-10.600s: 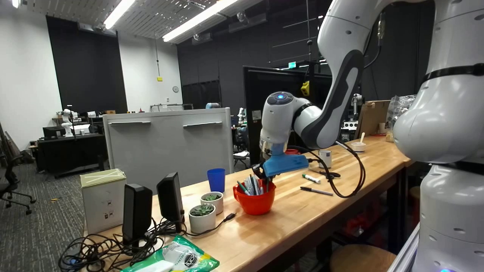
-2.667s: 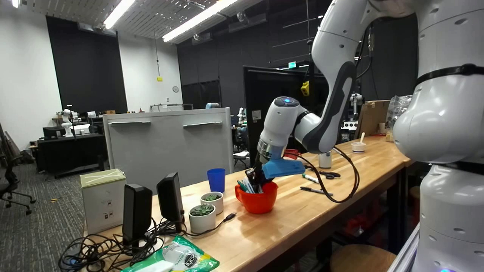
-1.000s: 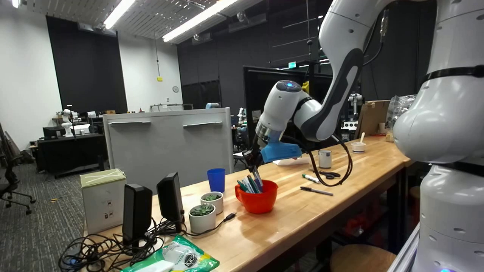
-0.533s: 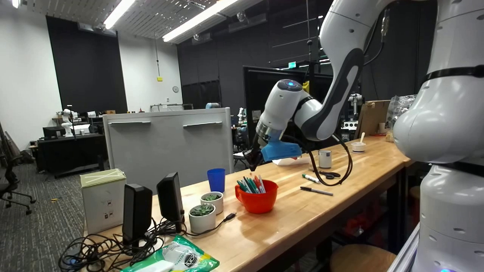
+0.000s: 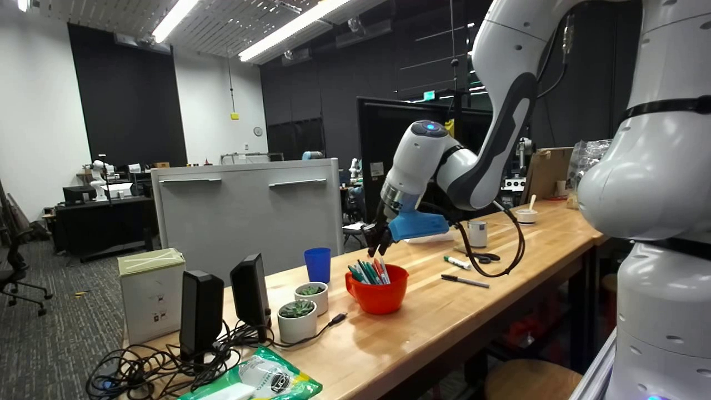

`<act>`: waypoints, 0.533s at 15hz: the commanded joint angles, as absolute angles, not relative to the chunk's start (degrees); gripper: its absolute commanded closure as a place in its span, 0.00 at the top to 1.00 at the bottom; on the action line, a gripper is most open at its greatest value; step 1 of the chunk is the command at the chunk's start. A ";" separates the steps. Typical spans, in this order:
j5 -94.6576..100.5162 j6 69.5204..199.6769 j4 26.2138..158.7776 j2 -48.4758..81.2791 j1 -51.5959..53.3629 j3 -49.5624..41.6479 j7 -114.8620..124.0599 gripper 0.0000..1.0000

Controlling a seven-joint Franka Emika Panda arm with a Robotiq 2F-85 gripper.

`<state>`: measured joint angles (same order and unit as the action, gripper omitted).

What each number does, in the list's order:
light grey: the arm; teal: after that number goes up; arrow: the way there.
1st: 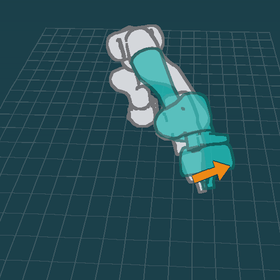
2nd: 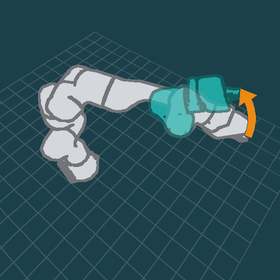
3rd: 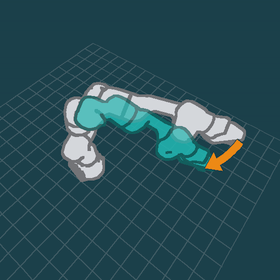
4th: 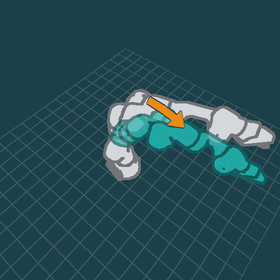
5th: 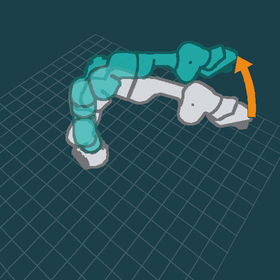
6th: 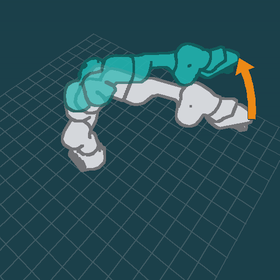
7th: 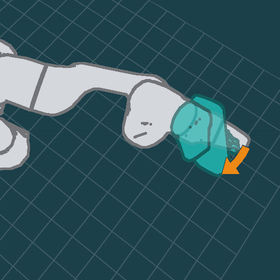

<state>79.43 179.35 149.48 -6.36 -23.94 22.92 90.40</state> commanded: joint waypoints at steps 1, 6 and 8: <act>78.58 180.39 151.19 -6.66 -24.00 22.36 89.38 0.63; 78.48 180.36 151.83 -5.36 -23.77 22.54 89.30 0.70; 78.55 180.27 151.80 -4.64 -23.70 22.62 89.35 0.66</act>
<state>79.43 179.39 151.16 -5.10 -23.88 22.72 90.40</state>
